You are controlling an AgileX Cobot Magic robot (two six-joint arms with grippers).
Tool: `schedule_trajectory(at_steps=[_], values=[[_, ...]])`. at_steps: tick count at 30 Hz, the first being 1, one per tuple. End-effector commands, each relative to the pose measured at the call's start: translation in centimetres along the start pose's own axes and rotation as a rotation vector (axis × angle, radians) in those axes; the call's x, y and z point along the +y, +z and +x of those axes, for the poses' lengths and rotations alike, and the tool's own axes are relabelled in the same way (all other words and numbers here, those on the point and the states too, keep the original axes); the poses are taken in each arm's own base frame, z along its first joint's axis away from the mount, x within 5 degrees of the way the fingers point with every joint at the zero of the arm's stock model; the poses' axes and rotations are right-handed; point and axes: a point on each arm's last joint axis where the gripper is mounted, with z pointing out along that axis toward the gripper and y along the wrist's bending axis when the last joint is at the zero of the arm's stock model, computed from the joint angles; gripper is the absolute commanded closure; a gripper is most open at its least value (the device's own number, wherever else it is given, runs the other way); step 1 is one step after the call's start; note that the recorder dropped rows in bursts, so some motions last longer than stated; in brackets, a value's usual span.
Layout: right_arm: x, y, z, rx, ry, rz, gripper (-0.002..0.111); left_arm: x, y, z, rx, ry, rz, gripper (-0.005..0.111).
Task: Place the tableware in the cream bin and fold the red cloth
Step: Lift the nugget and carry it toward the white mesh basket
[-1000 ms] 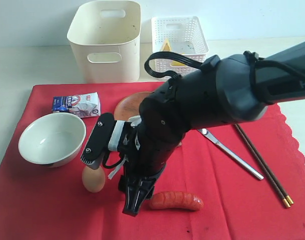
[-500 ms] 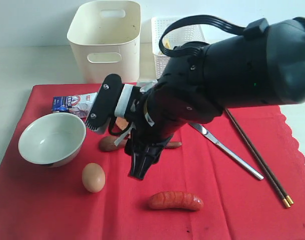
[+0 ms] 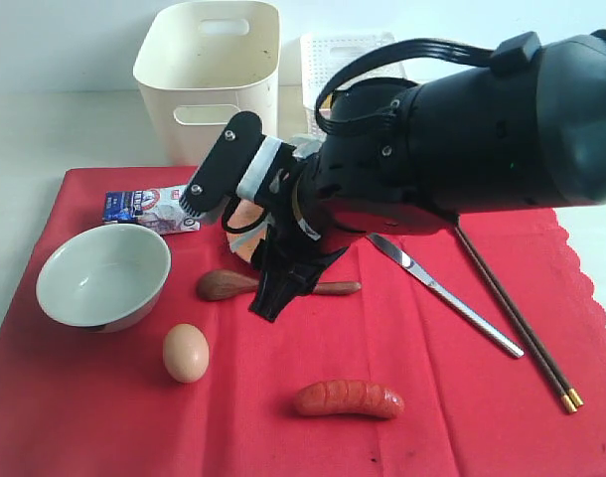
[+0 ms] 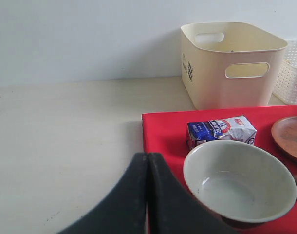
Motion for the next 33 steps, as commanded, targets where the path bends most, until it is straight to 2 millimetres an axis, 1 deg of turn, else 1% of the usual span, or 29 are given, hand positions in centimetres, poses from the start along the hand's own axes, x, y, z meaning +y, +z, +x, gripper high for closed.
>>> schedule_trajectory(at_steps=[1, 7, 17, 21, 33], values=[[-0.8, -0.4, -0.2, -0.013, 0.039, 0.075, 0.108, 0.0, -0.1, -0.1, -0.009, -0.012, 0.001, 0.106], [-1.5, -0.3, 0.1, 0.001, 0.042, 0.104, 0.108, 0.0, -0.1, -0.1, -0.009, -0.012, 0.001, 0.106], [-5.2, 0.7, 1.2, -0.003, 0.174, 0.116, 0.108, 0.0, -0.1, -0.1, -0.009, -0.012, 0.001, 0.106], [-6.3, 1.0, 1.7, 0.002, 0.208, 0.124, 0.108, 0.0, -0.1, -0.1, -0.009, -0.012, 0.001, 0.106], [-6.3, 1.0, 1.5, -0.019, 0.221, 0.112, 0.108, 0.0, -0.1, -0.1, -0.009, -0.012, 0.001, 0.106]])
